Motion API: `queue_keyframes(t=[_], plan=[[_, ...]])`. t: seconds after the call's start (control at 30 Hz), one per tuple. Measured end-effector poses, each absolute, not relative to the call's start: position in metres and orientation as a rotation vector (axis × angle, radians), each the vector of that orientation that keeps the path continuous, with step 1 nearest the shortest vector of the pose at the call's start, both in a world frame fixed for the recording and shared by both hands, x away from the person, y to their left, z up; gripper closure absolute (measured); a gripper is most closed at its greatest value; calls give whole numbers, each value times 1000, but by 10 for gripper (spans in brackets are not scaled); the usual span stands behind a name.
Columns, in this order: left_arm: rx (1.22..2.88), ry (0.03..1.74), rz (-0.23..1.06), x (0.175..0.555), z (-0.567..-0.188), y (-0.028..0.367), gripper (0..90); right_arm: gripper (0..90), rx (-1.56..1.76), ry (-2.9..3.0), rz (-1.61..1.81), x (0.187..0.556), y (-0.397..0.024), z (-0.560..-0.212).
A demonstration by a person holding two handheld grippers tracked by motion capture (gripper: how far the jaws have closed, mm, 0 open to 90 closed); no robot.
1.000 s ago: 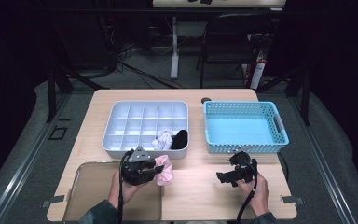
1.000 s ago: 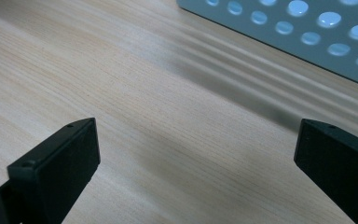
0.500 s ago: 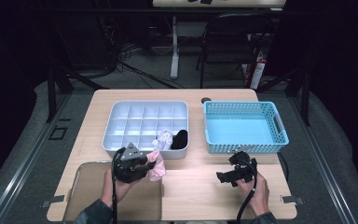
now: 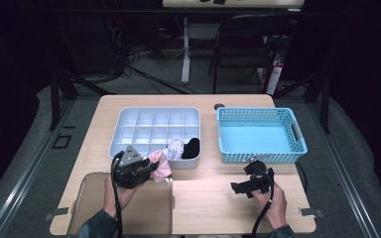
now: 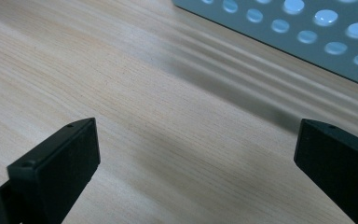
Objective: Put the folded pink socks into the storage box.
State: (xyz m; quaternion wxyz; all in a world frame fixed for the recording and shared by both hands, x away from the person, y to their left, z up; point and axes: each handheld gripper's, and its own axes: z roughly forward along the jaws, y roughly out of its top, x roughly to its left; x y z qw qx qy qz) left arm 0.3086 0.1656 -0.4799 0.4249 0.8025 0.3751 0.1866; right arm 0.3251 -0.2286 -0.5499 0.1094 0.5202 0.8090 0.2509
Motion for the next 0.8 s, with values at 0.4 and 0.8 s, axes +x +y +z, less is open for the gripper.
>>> queue_keyframes(t=[0.4, 0.8], plan=[[1912, 994, 584, 323, -475, 174, 729, 0, 1533, 2381, 734, 326, -228, -551], [1864, 1052, 742, 340, -481, 176, 729, 0, 1535, 2378, 728, 327, -228, -551]])
